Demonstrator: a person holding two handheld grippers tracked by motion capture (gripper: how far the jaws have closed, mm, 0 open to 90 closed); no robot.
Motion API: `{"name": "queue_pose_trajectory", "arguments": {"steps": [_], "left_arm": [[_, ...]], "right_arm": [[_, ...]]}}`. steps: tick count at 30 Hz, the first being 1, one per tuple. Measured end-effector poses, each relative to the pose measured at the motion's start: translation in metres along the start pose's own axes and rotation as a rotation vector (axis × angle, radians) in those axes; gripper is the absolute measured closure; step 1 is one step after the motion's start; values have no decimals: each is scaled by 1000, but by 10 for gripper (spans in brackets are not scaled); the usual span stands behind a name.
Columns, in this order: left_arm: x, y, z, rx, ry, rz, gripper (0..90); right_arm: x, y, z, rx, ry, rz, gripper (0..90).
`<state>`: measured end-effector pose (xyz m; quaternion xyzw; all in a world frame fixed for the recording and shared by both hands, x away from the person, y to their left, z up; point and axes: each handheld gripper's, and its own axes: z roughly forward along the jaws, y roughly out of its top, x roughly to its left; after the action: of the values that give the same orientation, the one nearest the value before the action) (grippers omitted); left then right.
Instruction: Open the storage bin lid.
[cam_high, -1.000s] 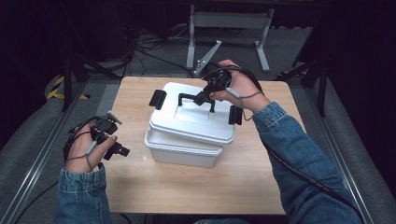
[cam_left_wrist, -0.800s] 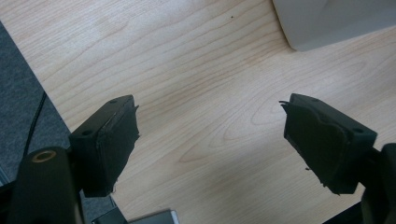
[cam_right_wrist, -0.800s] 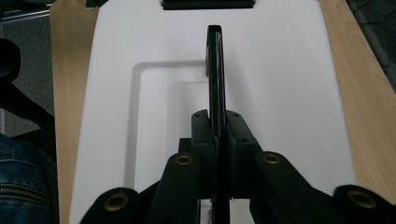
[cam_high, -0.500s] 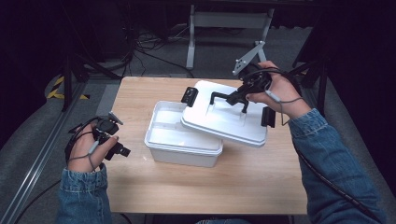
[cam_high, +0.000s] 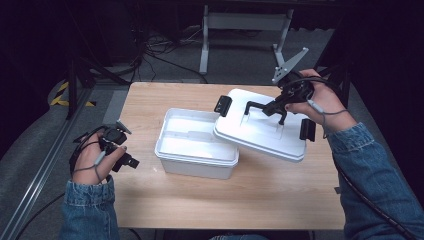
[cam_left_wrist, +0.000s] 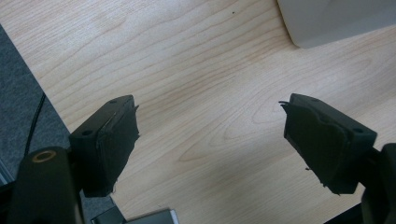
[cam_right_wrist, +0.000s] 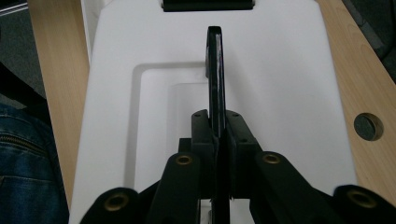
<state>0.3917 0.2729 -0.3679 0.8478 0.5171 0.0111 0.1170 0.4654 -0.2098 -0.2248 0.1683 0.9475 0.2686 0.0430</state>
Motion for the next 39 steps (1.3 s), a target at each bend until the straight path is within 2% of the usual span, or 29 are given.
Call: {"name": "queue_pose_trajectory", "arguments": {"steps": [10, 14, 17, 21, 25, 32, 39], "left_arm": [[0, 0, 0, -4, 3, -2, 186], [0, 0, 0, -7, 6, 6, 185], [0, 1, 1, -11, 11, 17, 185], [-1, 1, 1, -15, 11, 7, 183], [0, 1, 1, -14, 13, 21, 183], [-1, 1, 1, -15, 11, 21, 183], [-1, 1, 2, -16, 12, 20, 183]], "right_arm": [[-8, -19, -10, 5, -25, 42, 844], [-14, -28, -15, 3, -52, 40, 844], [-18, -36, -18, 4, -64, 56, 844], [-25, -47, -21, 2, -78, 71, 844], [-32, -56, -22, 0, -94, 95, 845], [-46, -71, -13, 3, -102, 139, 844], [-59, -87, 6, 16, -106, 164, 844]]}}
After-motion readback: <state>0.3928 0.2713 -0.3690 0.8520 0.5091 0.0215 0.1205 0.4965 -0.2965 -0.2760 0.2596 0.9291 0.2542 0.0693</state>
